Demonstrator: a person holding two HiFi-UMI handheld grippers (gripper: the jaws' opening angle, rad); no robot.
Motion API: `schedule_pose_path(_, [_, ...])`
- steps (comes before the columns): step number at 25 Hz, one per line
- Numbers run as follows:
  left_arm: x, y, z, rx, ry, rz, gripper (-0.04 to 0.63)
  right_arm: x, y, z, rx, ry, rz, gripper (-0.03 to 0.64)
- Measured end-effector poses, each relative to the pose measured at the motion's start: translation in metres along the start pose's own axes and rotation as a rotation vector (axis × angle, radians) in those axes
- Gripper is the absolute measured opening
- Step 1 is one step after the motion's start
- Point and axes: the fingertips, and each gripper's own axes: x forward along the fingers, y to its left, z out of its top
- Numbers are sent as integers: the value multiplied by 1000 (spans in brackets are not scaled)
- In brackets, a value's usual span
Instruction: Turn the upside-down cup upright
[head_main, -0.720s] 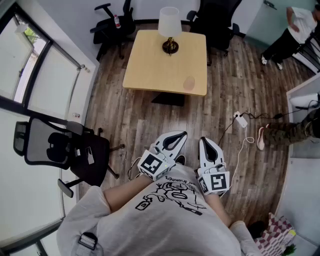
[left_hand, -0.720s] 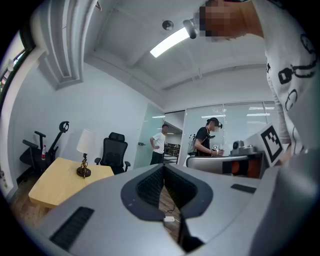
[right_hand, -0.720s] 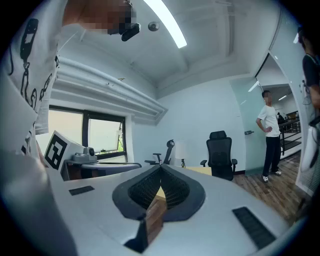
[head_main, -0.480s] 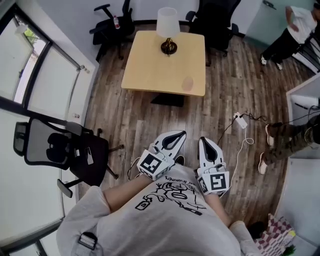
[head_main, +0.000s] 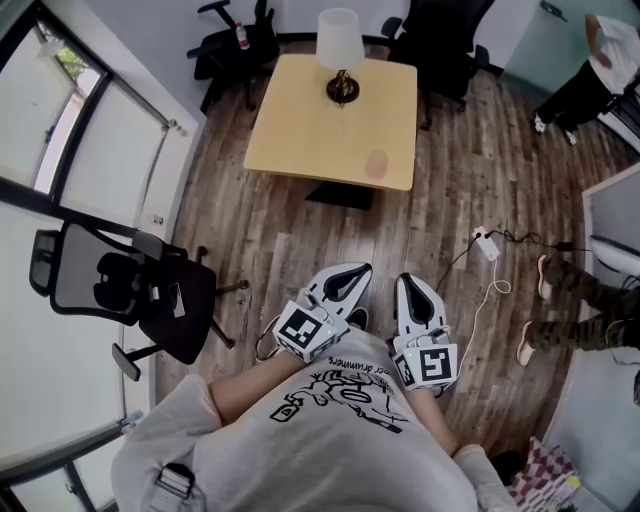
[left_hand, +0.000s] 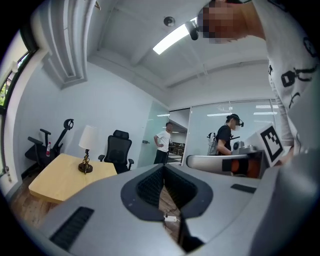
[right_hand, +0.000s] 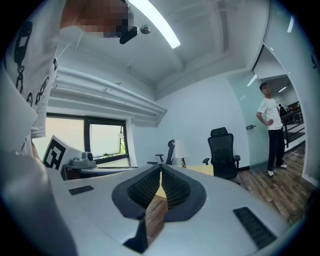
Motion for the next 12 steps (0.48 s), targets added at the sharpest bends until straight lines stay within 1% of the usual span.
schedule_pose_path(5, [12,21,0,18,-11,11,9,20,-10,-7,-7,18,17,26])
schedule_pose_path(9, [30,60,10,20,-35,30,9,58,-21,-7,-20,39,12,26])
schedule_pose_path(12, [49,96,13,22,-42,21,9,95,-31,-5,-42,53,7,25])
